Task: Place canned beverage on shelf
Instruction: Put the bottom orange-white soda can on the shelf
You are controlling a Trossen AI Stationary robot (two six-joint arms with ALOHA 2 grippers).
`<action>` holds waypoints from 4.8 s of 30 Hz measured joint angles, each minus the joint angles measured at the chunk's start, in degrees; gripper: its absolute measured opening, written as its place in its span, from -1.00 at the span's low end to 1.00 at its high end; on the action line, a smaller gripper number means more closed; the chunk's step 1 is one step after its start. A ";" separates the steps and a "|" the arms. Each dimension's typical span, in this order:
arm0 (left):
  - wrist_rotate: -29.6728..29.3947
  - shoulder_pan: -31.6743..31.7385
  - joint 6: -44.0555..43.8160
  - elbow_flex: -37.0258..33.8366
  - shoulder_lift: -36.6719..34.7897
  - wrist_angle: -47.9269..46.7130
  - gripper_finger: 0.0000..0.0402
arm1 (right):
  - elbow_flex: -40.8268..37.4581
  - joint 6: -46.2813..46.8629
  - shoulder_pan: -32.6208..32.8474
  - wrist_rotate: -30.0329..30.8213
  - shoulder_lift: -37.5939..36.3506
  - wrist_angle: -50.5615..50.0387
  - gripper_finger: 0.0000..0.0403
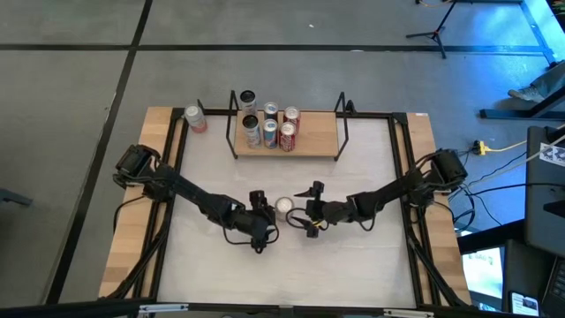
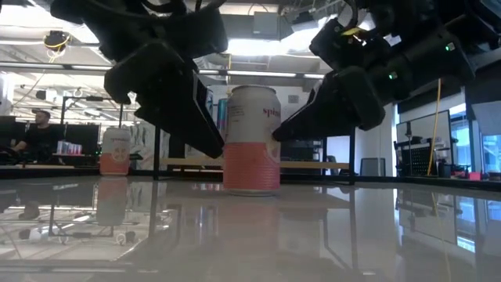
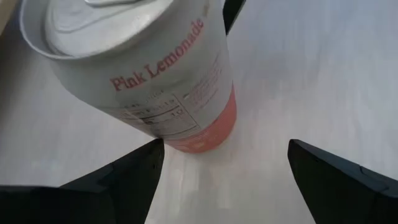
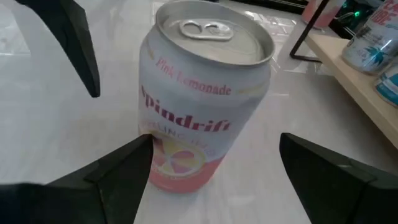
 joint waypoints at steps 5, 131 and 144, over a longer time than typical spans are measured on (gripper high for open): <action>-0.08 0.04 -0.35 0.00 0.00 -1.19 0.65 | -0.03 -0.18 0.04 -0.42 -0.61 -1.85 0.72; -6.61 -7.48 -11.50 -18.62 -2.08 22.28 0.65 | 23.80 -3.99 -7.57 -9.16 -18.08 -48.83 0.39; -8.11 -7.30 -12.09 -18.62 -2.08 22.67 0.65 | 23.87 -8.99 -30.95 -12.80 -30.95 -55.92 0.39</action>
